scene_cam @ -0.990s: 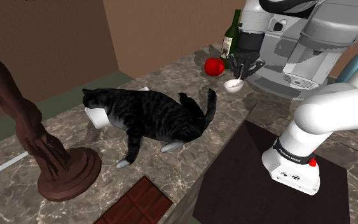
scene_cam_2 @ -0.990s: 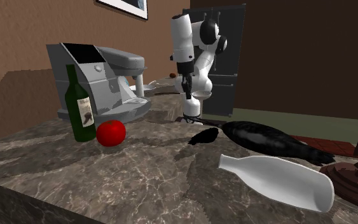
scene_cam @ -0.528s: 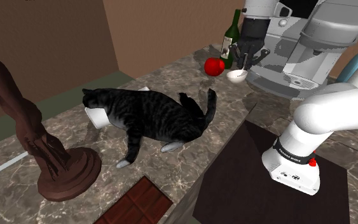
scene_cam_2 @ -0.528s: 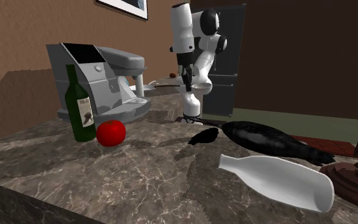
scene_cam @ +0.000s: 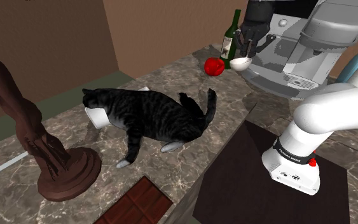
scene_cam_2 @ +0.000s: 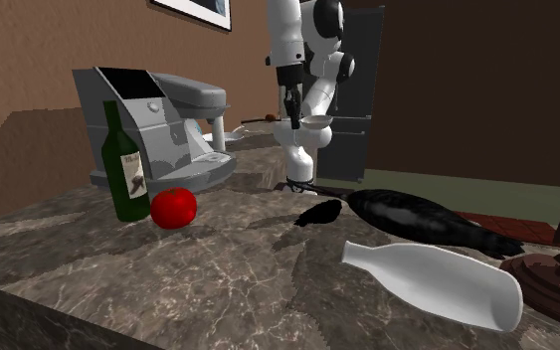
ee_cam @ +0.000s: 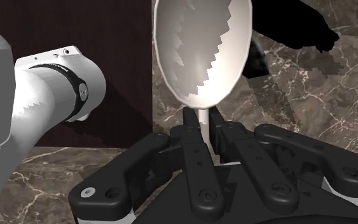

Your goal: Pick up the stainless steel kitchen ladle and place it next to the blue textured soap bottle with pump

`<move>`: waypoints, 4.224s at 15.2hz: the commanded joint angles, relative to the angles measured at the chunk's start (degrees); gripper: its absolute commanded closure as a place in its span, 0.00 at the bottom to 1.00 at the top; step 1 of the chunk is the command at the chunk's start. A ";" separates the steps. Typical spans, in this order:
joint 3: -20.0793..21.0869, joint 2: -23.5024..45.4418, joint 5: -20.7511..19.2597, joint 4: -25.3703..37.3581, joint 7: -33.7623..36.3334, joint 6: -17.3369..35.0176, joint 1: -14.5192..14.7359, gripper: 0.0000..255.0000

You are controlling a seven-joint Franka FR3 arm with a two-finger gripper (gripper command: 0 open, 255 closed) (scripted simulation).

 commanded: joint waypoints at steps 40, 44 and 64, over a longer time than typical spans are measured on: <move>-28.81 -14.24 -28.17 13.10 -23.16 -27.78 -1.23 1.00; -33.74 -15.49 -34.46 15.39 -28.26 -29.99 -0.65 1.00; -56.98 -13.37 -65.88 39.88 -58.12 -35.45 8.79 1.00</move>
